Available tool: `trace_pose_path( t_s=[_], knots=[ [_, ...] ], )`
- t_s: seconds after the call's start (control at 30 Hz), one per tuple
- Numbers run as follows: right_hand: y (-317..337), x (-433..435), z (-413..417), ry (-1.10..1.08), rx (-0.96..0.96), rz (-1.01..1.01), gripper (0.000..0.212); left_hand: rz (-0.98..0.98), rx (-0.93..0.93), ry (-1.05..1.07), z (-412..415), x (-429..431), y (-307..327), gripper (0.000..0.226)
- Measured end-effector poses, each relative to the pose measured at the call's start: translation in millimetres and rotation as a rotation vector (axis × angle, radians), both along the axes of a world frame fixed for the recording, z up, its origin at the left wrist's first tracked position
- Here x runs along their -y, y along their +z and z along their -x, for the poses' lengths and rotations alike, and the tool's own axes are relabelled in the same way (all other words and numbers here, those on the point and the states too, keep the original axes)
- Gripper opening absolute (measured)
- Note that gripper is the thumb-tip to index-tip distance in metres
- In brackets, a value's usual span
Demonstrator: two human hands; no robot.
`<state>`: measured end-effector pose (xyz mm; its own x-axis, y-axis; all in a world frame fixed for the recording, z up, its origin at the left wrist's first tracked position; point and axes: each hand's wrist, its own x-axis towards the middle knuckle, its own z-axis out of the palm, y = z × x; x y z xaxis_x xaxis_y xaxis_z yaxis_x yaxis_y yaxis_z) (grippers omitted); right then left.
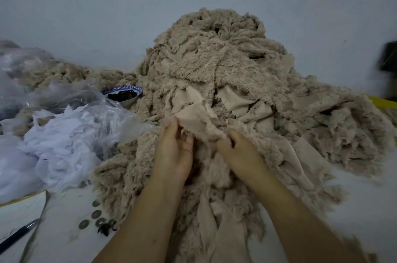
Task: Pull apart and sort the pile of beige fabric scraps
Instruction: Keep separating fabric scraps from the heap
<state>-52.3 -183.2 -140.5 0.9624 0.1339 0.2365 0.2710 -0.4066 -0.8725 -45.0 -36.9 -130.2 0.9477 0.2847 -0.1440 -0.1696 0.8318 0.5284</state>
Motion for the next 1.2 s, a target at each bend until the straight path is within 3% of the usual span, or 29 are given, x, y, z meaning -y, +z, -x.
trace_pose_path(
  t_s=[0.1, 0.17, 0.23, 0.27, 0.33, 0.43, 0.53, 0.6, 0.67, 0.73, 0.8, 0.9, 1.0, 1.1, 1.2],
  knots=[
    [1, 12, -9, -0.026, -0.275, -0.459, 0.028, -0.031, -0.005, 0.006, 1, 0, 2, 0.015],
    [3, 11, -7, 0.022, -0.345, -0.675, 0.028, -0.226, -0.009, -0.132, 4, 6, 4, 0.044],
    [4, 10, -8, 0.054, -0.302, -0.735, 0.027, -0.505, 0.009, -0.357, 10, 15, 4, 0.072],
    [4, 9, -8, 0.073, -0.269, -0.741, 0.029, -0.641, 0.041, -0.446, 14, 20, 2, 0.071],
    [5, 10, -8, 0.104, -0.255, -0.767, 0.031, -0.812, 0.05, -0.473, 17, 27, -5, 0.047],
    [4, 12, -10, 0.132, -0.321, -0.799, 0.043, -0.694, 0.008, -0.415, 16, 27, -7, 0.025],
    [6, 9, -6, 0.125, -0.211, -0.743, 0.067, -0.537, 0.007, -0.399, 17, 21, 0, 0.026],
    [5, 5, 1, 0.113, -0.03, -0.462, 0.083, -0.465, 0.011, -0.357, 16, 17, 2, 0.03],
    [1, -2, 5, 0.093, 0.027, -0.13, 0.09, -0.43, -0.004, -0.324, 16, 16, 4, 0.032],
    [-3, -7, 4, 0.057, 0.078, 0.022, 0.066, -0.449, -0.012, -0.3, 16, 16, 4, 0.028],
    [-3, -5, 1, -0.078, 0.075, -0.157, 0.022, -0.515, 0.012, -0.298, 16, 20, 1, 0.029],
    [1, 8, -8, -0.205, -0.19, -0.625, 0.033, -0.535, 0.006, -0.269, 15, 25, -3, 0.033],
    [2, 19, -12, -0.191, -0.278, -0.859, 0.043, -0.491, -0.036, -0.248, 11, 21, -2, 0.032],
    [3, 20, -15, -0.169, -0.228, -0.845, 0.051, -0.464, -0.068, -0.264, 10, 13, 0, 0.031],
    [-1, 13, -11, -0.04, -0.188, -0.612, 0.065, -0.408, -0.029, -0.341, 12, 12, 0, 0.039]
  ],
)
